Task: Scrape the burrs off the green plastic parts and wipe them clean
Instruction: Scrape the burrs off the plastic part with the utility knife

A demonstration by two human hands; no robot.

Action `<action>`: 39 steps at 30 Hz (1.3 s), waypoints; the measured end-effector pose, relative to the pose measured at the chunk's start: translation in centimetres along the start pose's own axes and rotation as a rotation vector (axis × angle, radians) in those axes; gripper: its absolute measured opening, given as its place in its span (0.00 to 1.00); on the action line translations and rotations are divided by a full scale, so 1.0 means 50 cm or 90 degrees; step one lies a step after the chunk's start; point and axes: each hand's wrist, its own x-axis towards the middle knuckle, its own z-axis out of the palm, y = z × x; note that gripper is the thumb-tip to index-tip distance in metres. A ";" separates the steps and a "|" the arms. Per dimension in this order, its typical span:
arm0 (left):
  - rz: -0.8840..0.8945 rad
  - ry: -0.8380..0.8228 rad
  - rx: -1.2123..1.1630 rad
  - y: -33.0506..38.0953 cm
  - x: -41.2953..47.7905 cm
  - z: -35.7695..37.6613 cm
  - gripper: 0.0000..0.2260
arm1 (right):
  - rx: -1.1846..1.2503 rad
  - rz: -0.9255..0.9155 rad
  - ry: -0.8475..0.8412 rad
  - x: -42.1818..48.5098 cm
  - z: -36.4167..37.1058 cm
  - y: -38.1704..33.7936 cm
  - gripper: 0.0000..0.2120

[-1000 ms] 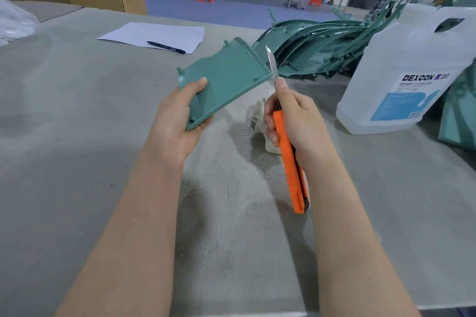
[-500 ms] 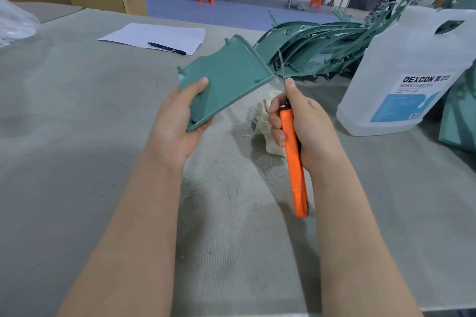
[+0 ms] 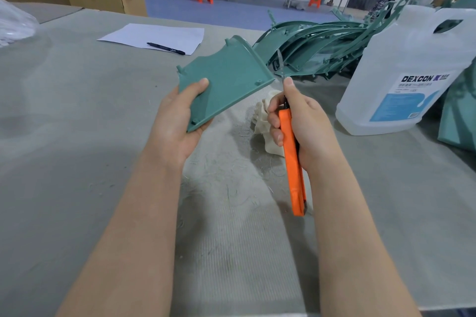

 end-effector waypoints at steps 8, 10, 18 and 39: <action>0.009 -0.010 0.037 -0.002 0.001 0.000 0.04 | 0.013 -0.086 0.119 0.006 -0.002 0.004 0.10; 0.019 -0.017 0.062 -0.004 0.003 -0.001 0.04 | 0.010 -0.081 0.112 0.005 -0.001 0.007 0.08; 0.078 -0.009 0.128 -0.011 0.005 0.001 0.06 | -0.074 -0.058 0.167 0.010 -0.008 0.010 0.09; 0.117 0.072 0.087 -0.005 0.004 0.005 0.07 | -0.338 -0.154 0.225 0.022 -0.009 0.023 0.23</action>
